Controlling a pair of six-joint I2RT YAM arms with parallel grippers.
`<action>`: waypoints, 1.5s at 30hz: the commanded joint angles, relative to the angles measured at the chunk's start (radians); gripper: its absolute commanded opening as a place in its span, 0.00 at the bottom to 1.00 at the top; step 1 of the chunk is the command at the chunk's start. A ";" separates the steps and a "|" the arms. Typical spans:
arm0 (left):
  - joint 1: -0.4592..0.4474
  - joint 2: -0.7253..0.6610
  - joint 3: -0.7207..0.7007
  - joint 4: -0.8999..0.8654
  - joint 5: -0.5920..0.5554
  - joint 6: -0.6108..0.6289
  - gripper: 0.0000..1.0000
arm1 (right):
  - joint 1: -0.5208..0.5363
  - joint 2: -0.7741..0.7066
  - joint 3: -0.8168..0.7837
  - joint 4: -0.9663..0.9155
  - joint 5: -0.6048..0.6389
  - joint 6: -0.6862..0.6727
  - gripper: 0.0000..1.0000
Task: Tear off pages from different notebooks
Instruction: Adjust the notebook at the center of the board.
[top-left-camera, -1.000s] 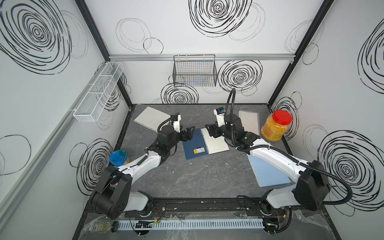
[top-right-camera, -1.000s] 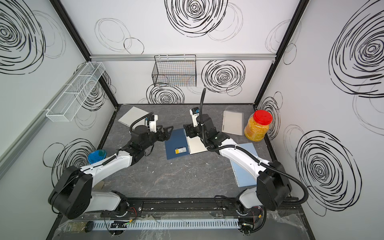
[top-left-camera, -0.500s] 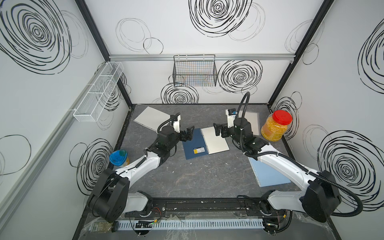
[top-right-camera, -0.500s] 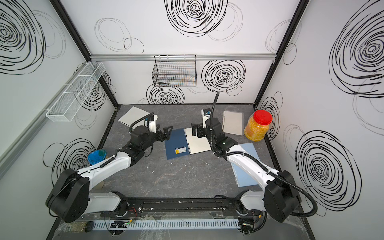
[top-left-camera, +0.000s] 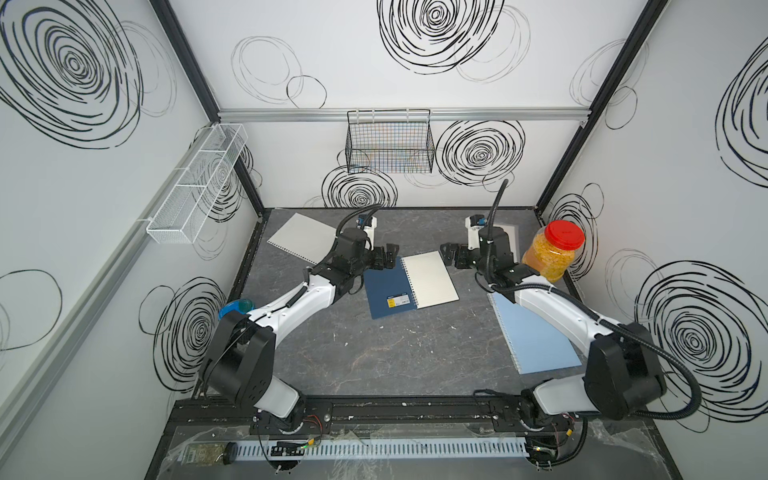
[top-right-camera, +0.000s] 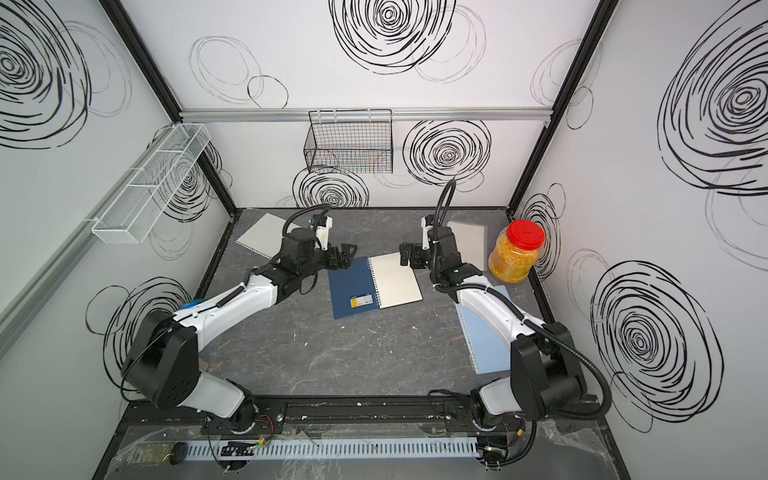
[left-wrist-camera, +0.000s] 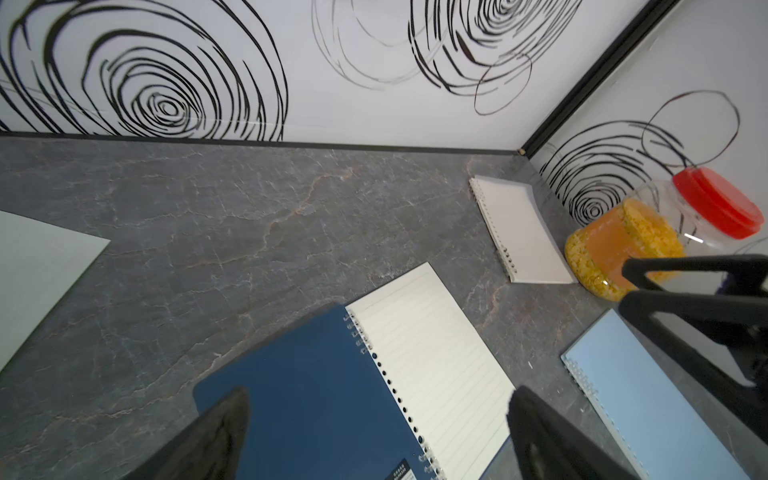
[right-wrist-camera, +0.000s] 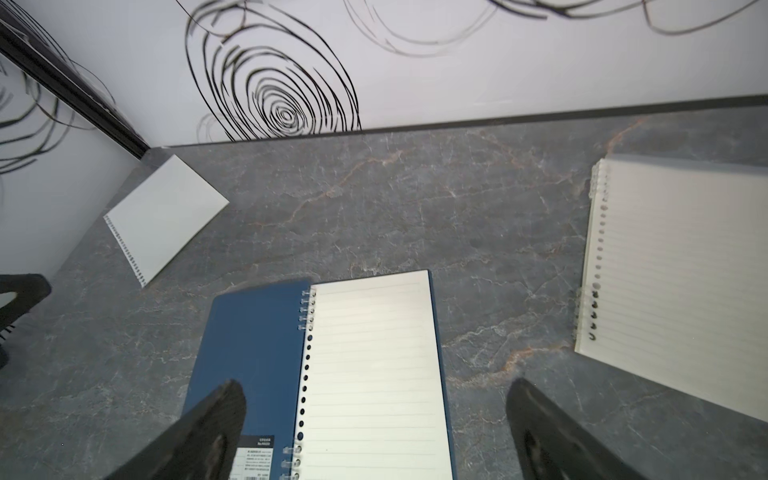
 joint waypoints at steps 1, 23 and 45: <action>-0.031 0.069 0.074 -0.120 0.028 0.041 0.99 | -0.042 0.099 0.072 -0.122 -0.127 0.026 0.99; -0.057 0.273 0.118 -0.115 0.124 -0.021 0.99 | -0.107 0.347 -0.012 -0.063 -0.374 0.133 0.89; -0.094 0.277 0.213 -0.313 -0.029 0.178 0.99 | -0.035 0.173 -0.093 -0.082 -0.325 0.200 0.87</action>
